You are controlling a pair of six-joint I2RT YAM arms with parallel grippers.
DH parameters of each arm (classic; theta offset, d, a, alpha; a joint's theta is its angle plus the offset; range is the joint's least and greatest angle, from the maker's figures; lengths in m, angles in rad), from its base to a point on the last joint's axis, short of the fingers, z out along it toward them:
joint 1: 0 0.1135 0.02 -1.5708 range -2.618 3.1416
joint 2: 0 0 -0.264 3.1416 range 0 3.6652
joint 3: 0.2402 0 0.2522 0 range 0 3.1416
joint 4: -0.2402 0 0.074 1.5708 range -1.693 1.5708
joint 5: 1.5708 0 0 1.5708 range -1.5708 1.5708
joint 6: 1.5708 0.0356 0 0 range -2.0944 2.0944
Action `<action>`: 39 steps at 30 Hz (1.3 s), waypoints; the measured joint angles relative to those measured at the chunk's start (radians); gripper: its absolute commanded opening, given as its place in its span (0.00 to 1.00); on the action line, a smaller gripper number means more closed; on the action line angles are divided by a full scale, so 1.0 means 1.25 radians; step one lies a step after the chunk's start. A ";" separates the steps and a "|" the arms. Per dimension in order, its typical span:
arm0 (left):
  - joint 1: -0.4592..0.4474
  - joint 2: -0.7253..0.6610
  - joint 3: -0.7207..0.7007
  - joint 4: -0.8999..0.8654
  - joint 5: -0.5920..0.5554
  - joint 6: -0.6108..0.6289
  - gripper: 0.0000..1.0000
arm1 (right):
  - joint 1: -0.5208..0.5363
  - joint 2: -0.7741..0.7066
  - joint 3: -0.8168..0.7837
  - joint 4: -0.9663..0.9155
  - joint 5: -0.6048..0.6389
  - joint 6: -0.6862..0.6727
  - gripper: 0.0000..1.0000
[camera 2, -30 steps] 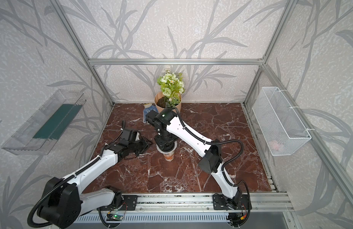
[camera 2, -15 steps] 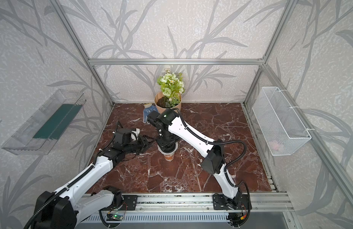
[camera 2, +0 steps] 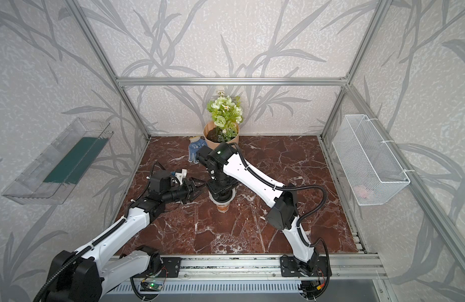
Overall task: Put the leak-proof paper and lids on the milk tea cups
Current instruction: Secure the cup lid on the cup.
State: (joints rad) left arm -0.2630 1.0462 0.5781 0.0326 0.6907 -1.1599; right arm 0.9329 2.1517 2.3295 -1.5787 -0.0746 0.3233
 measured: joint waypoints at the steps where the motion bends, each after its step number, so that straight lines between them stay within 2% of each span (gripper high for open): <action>1: 0.002 -0.008 0.000 -0.002 0.002 0.000 0.57 | 0.000 0.004 0.007 -0.002 -0.001 0.000 0.67; 8: 0.006 -0.029 0.000 -0.034 0.032 0.007 0.59 | 0.000 0.028 0.047 -0.013 -0.005 -0.003 0.67; 15: 0.002 0.025 0.001 -0.042 0.084 0.016 0.60 | -0.001 0.033 0.054 -0.016 -0.008 -0.005 0.67; 25: -0.001 0.044 0.001 0.005 0.140 0.010 0.63 | -0.001 0.044 0.069 -0.017 -0.016 -0.005 0.67; 39: -0.011 0.085 0.001 0.057 0.182 -0.003 0.71 | -0.001 0.048 0.074 -0.017 -0.018 -0.008 0.67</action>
State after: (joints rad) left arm -0.2764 1.1526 0.5789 0.1036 0.9184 -1.1637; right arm 0.9321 2.2120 2.4226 -1.5997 -0.0967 0.3138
